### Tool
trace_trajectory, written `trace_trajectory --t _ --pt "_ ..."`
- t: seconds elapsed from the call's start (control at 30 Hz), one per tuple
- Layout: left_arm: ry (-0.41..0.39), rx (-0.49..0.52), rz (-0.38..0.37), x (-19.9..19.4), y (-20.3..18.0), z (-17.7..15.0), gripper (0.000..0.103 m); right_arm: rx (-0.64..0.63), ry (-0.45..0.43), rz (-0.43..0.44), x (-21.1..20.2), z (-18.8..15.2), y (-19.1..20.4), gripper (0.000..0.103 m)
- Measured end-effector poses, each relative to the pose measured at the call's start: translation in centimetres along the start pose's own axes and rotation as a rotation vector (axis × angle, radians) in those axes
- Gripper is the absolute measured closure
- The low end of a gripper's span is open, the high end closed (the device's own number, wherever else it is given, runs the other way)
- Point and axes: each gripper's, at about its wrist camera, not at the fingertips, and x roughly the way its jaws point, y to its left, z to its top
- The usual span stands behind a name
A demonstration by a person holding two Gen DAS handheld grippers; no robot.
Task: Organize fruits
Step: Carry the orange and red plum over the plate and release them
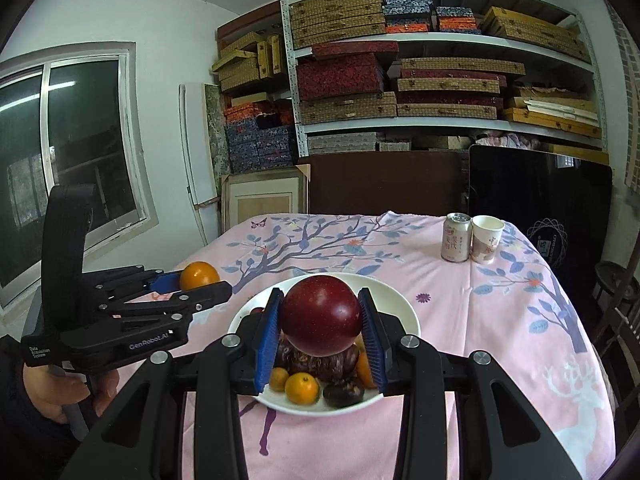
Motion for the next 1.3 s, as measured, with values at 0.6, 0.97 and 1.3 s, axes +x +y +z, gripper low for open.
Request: trace_trajectory --t 0.6,0.97,1.3 --pt "0.046 -0.146 0.036 6.6 3.5 -0.2 0.066 0.045 0.036 -0.018 6.4 -0.3 -0.4 0.065" --pt "0.063 -0.185 0.039 7.9 3.8 -0.4 0.066 0.050 0.070 -0.018 8.1 -0.7 -0.6 0.065" --pt "0.095 -0.218 0.065 10.6 3.8 -1.0 0.034 0.029 0.129 -0.019 11.8 -1.3 -0.7 0.064"
